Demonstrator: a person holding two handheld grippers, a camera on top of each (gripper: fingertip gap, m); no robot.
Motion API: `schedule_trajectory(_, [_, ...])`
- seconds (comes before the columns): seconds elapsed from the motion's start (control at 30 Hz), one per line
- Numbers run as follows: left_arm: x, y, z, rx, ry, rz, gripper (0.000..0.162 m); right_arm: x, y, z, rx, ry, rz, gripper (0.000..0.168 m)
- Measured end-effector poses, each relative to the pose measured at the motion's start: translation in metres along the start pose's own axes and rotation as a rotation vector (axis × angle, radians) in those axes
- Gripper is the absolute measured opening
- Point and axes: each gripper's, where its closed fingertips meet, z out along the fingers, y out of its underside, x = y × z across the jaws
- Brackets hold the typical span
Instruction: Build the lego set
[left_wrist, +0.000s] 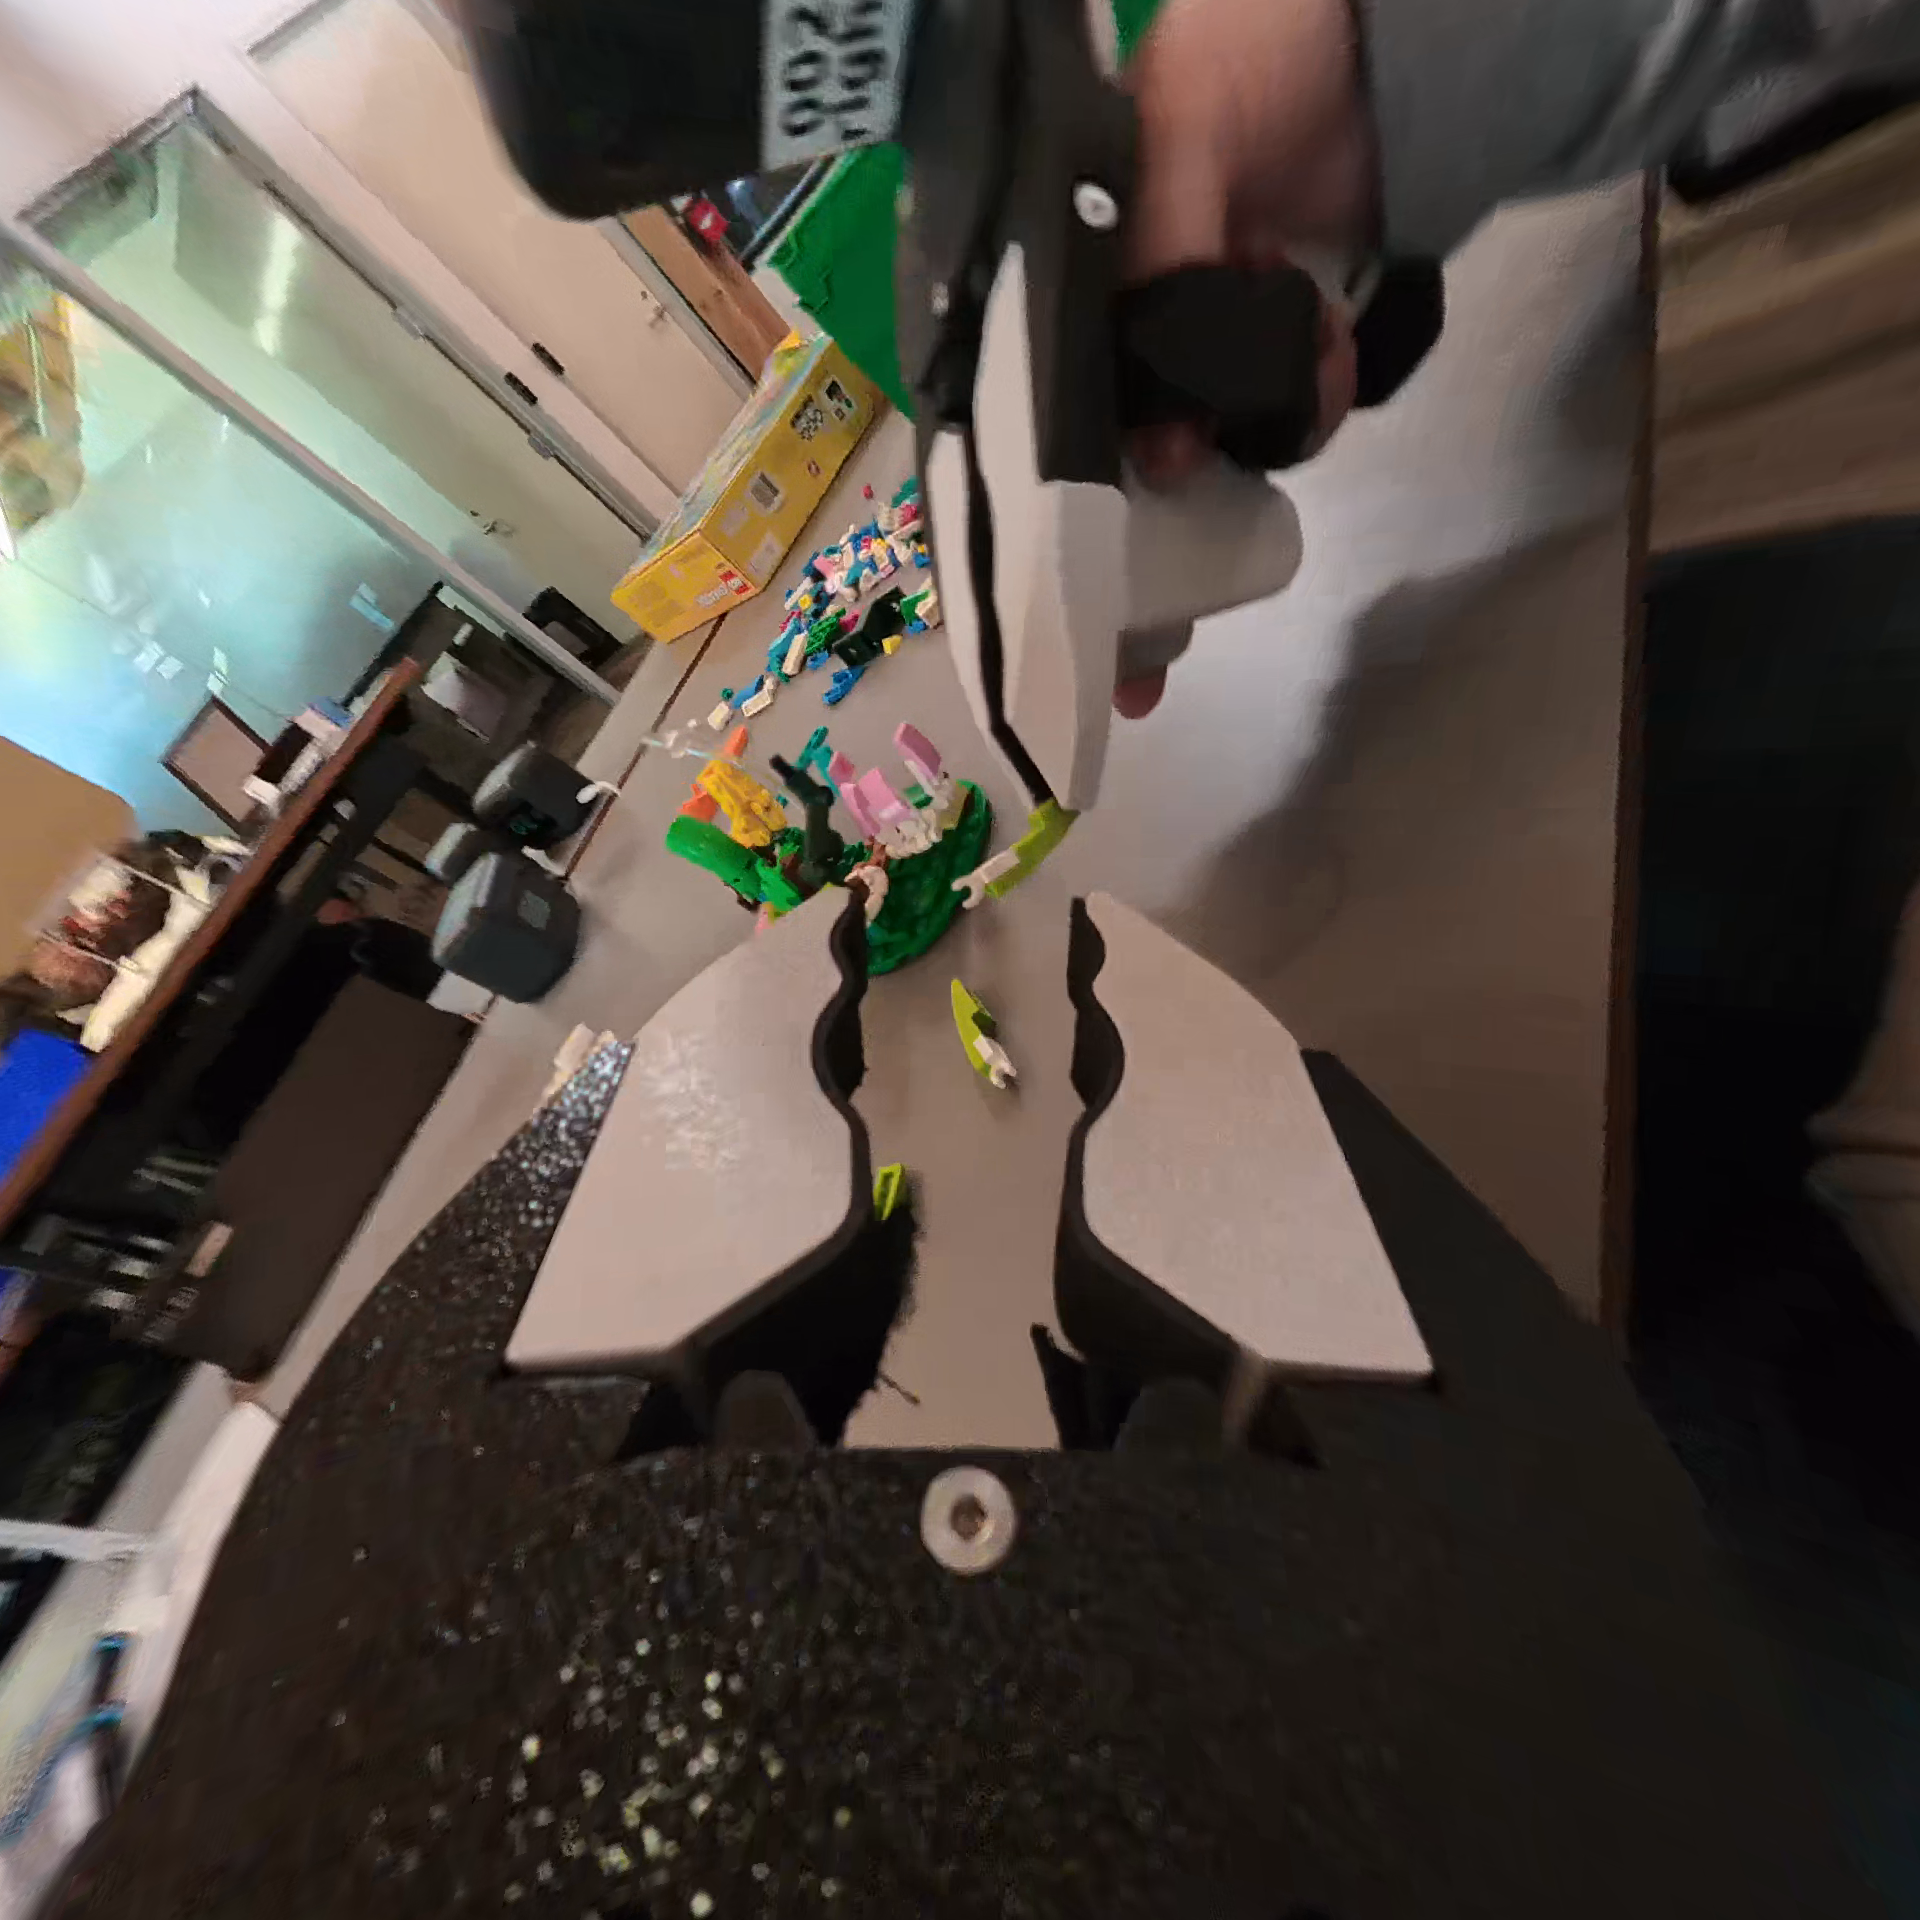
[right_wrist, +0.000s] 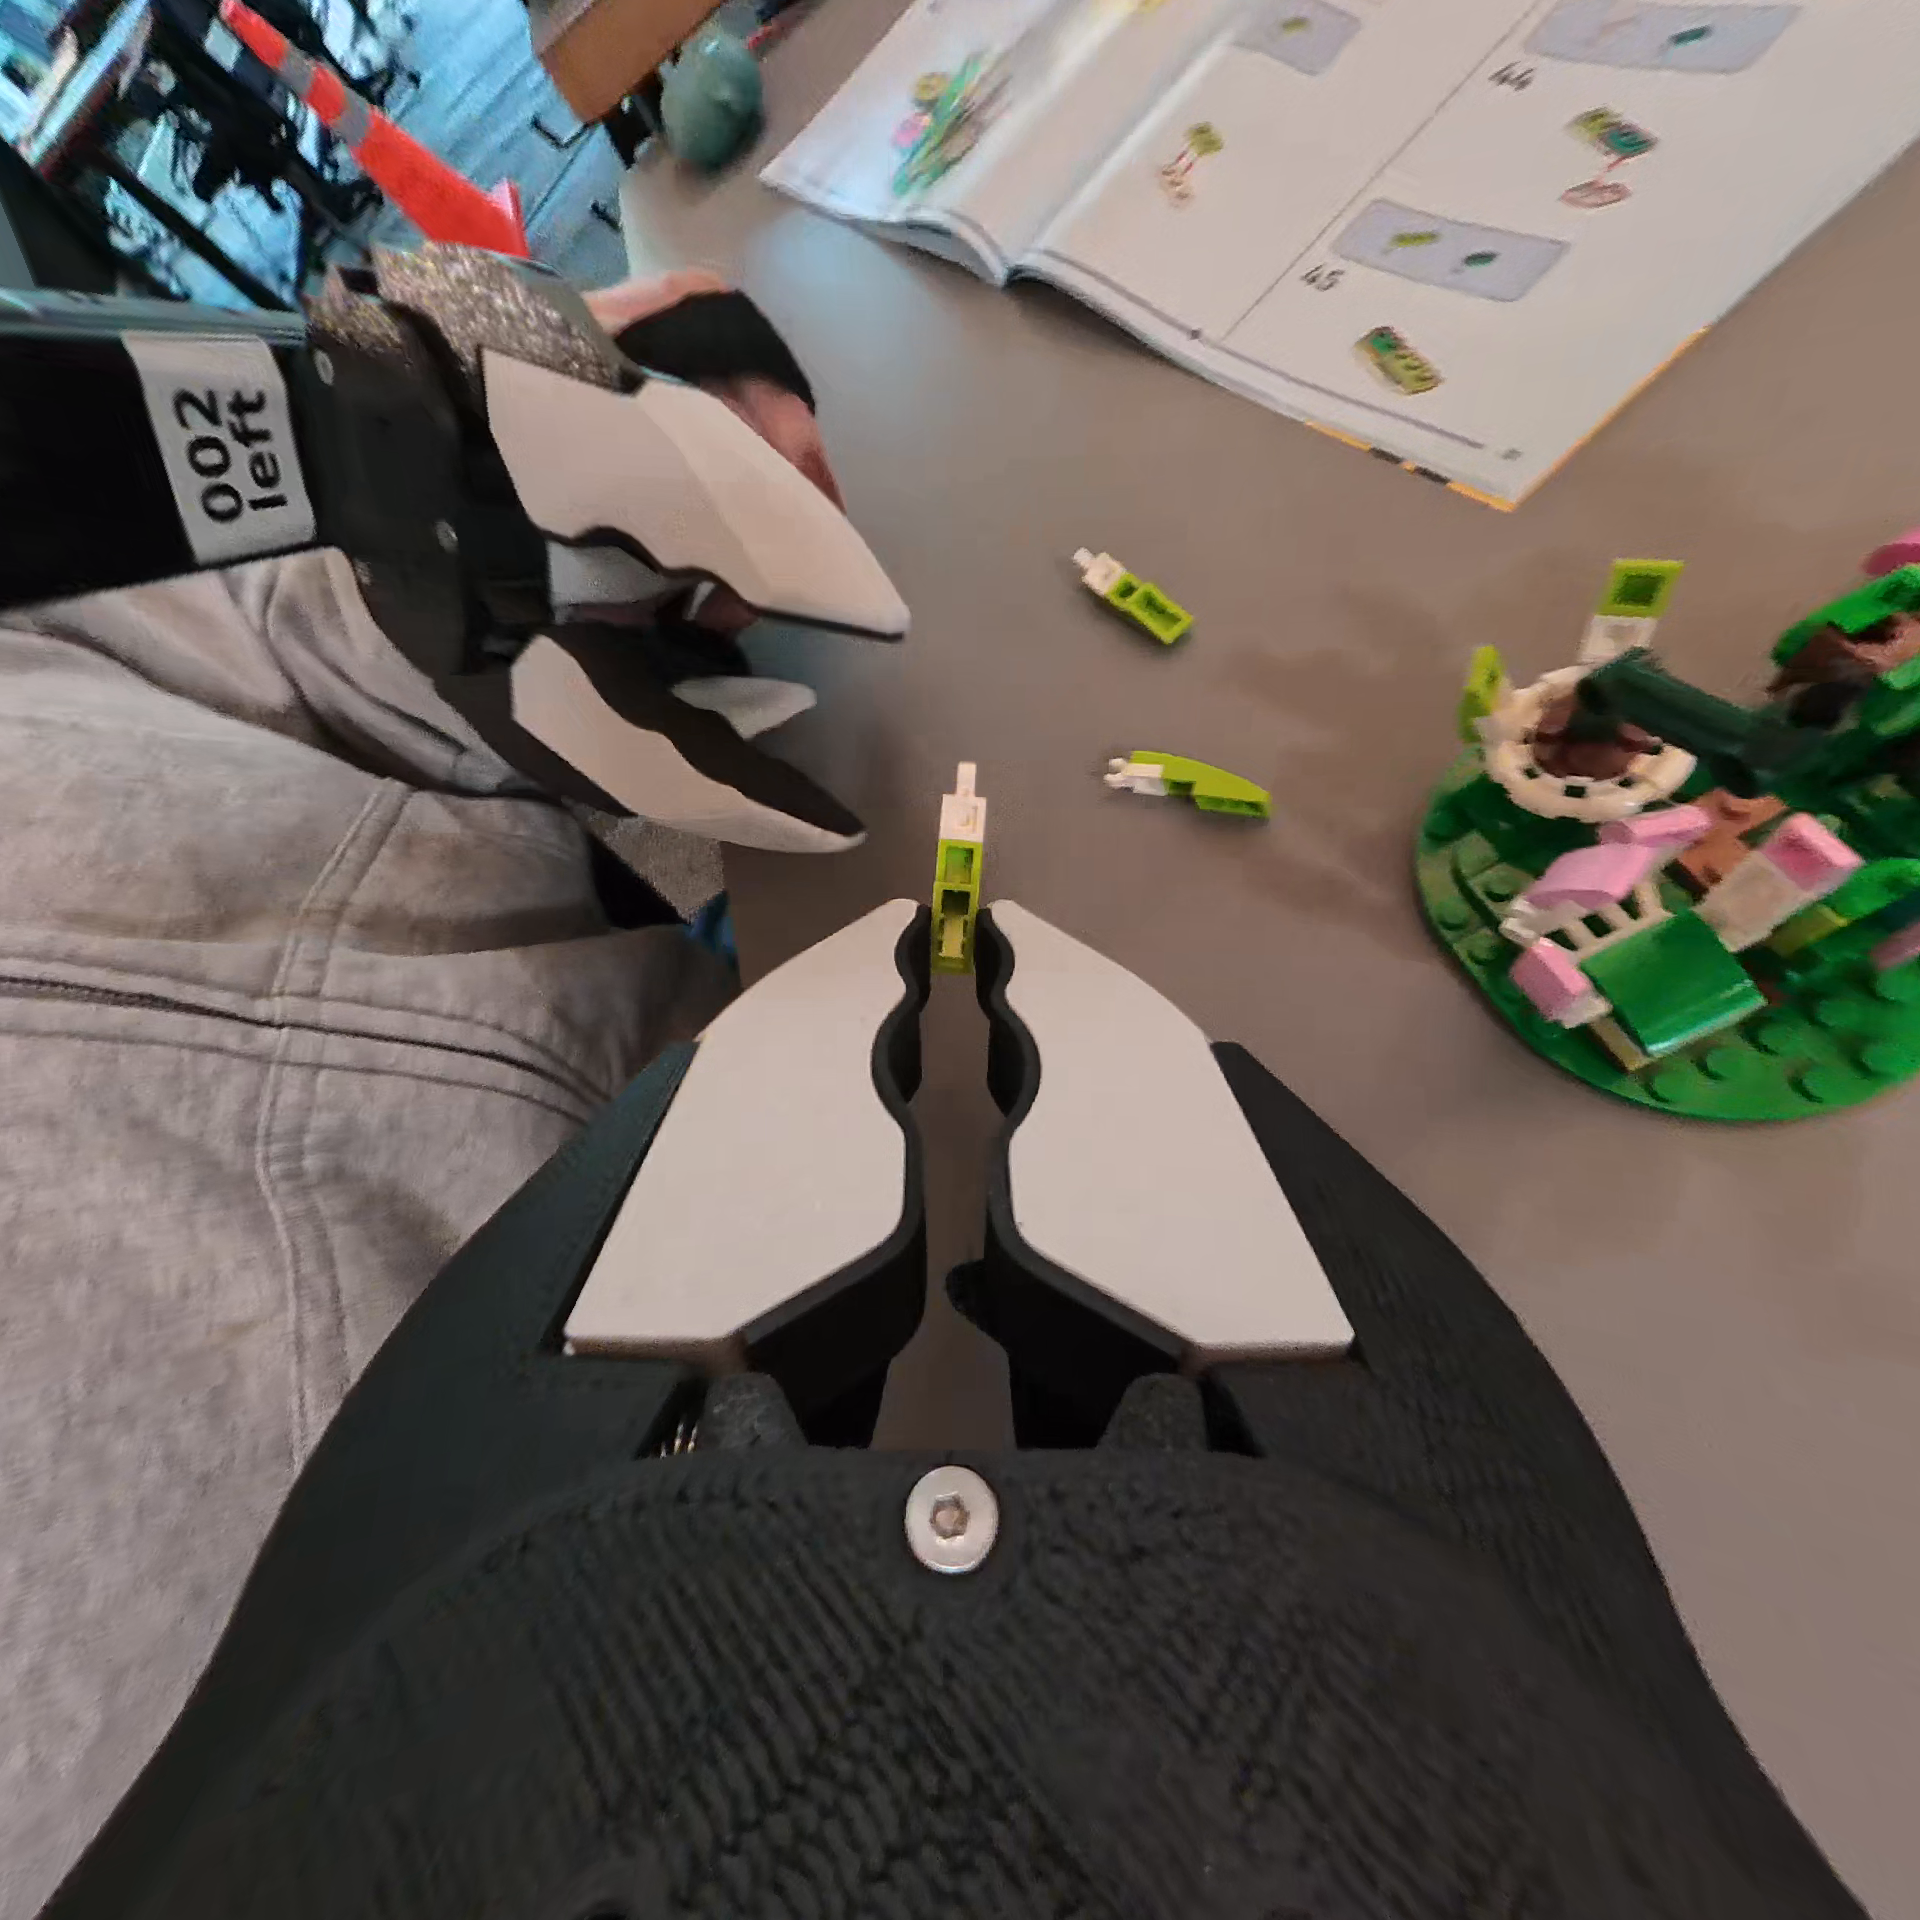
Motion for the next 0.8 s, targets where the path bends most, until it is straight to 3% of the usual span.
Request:
schedule_trajectory(0.17, [0.013,0.0,0.004,-0.036,-0.024,0.255,0.021,-0.018,0.005,0.003,-0.069,-0.049,-0.052,0.007])
schedule_trajectory(0.33, [0.014,0.002,0.004,-0.056,-0.036,0.311,0.01,-0.023,0.003,0.004,-0.064,-0.054,-0.076,0.007])
schedule_trajectory(0.4, [0.012,0.002,0.003,-0.068,-0.023,0.227,0.008,-0.026,-0.006,0.001,0.001,-0.046,-0.121,0.01])
schedule_trajectory(0.5, [0.008,-0.003,0.001,-0.019,0.044,-0.027,0.007,-0.035,-0.026,-0.008,0.143,0.032,-0.355,0.019])
schedule_trajectory(0.63, [0.009,-0.022,-0.007,0.11,0.197,-0.314,0.007,-0.036,-0.028,-0.014,0.125,0.22,-0.669,0.032])
schedule_trajectory(0.8, [0.015,-0.029,-0.012,0.15,0.292,-0.409,0.007,-0.049,-0.029,-0.013,0.162,0.164,-0.697,0.018])
